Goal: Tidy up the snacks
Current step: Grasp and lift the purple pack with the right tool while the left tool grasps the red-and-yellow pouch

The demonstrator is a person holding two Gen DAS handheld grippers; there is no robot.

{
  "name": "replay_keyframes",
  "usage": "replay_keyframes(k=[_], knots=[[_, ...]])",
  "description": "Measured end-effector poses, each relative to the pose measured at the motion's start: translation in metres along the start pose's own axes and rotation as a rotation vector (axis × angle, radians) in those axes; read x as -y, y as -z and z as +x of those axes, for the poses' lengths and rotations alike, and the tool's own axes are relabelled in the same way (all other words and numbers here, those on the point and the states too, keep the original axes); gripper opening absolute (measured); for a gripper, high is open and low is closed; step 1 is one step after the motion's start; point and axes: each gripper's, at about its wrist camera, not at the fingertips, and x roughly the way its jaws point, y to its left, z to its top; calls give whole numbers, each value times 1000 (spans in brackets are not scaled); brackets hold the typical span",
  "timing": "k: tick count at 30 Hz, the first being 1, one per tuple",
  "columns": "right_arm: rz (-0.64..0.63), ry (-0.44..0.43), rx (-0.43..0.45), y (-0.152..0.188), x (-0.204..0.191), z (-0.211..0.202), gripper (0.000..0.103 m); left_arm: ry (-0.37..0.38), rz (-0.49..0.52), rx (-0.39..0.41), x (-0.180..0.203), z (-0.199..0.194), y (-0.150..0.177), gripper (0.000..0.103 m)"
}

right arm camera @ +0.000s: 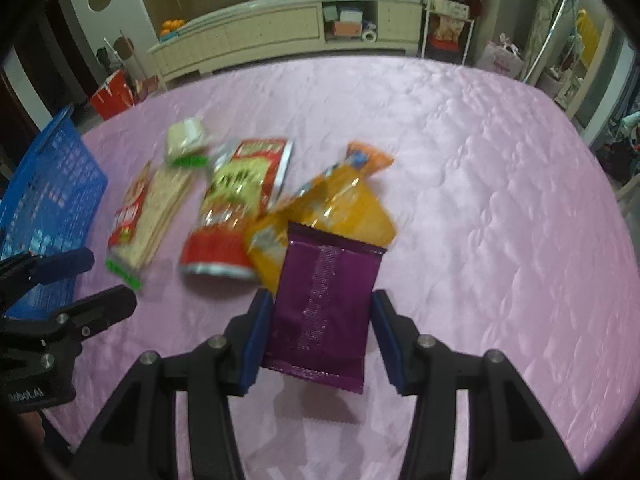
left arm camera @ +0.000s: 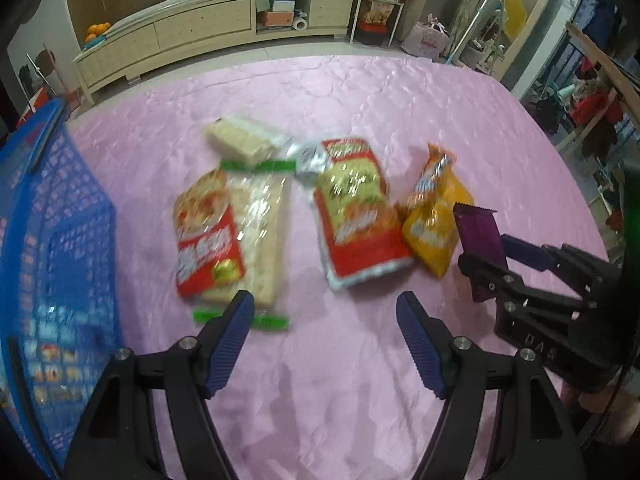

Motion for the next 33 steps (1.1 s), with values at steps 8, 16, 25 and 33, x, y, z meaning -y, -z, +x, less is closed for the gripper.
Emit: replay_keyframes(k=[8, 16, 25, 33], knots=[[0, 25, 31, -19, 19, 23, 55, -20, 8, -19, 10, 34, -39, 72], [-4, 17, 58, -31, 21, 27, 55, -2, 4, -65, 16, 71, -67, 72], [35, 26, 32, -33, 35, 37, 55, -63, 42, -93, 37, 96, -84, 76], [34, 9, 21, -33, 33, 41, 55, -95, 71, -112, 52, 108, -96, 75]])
